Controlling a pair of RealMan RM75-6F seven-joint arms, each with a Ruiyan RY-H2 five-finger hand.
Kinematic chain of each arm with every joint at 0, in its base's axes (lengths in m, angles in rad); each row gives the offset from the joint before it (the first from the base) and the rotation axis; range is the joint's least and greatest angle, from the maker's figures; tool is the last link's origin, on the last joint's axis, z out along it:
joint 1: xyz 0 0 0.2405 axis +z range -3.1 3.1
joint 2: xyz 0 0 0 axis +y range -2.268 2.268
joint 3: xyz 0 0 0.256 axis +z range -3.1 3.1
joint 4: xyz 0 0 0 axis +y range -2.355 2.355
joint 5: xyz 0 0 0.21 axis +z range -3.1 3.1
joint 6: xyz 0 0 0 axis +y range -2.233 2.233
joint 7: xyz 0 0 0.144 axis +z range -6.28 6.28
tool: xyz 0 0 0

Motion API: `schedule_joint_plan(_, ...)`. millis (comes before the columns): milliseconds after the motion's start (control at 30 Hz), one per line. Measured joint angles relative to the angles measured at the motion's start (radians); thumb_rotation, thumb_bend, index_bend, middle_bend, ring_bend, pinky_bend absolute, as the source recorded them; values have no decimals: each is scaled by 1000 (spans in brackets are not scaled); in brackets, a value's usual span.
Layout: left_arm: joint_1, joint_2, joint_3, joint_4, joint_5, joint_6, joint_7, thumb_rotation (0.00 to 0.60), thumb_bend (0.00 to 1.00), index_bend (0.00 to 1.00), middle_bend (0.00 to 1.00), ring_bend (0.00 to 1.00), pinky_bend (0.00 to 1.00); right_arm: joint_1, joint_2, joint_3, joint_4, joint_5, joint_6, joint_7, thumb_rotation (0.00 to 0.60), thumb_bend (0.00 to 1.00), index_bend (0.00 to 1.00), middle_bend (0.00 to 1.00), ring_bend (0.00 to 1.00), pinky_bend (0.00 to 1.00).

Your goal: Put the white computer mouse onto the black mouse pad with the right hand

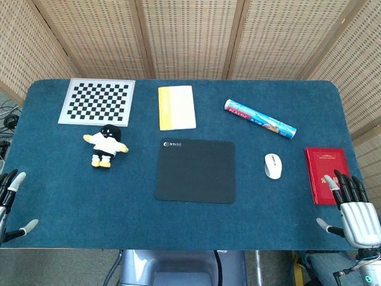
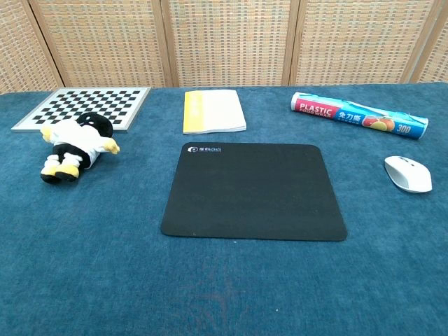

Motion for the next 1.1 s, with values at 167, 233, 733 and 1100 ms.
schedule_joint_plan(167, 0, 1, -1, -1, -2, 1, -3, 600, 3, 0, 0, 0, 0, 2, -2, -2, 1, 0, -6, -5, 600, 0, 0, 0, 0, 0)
schedule_joint_plan(233, 1, 2, -2, -1, -2, 1, -4, 600, 4, 0, 0, 0, 0, 3, -3, -3, 1, -1, -8, -4, 600, 0, 0, 0, 0, 0)
schedule_joint_plan(733, -25, -4, -32, -5, -66, -43, -1, 600, 11, 0, 0, 0, 0, 167, -19, 20, 48, -39, -224, 90, 600, 1000, 187, 120, 2, 51)
schedule_joint_plan(1100, -58, -6, -62, -9, -163, -116, 6, 600, 13, 0, 0, 0, 0, 374, -61, 65, 196, 189, -632, 92, 600, 1000, 284, 224, 97, 191)
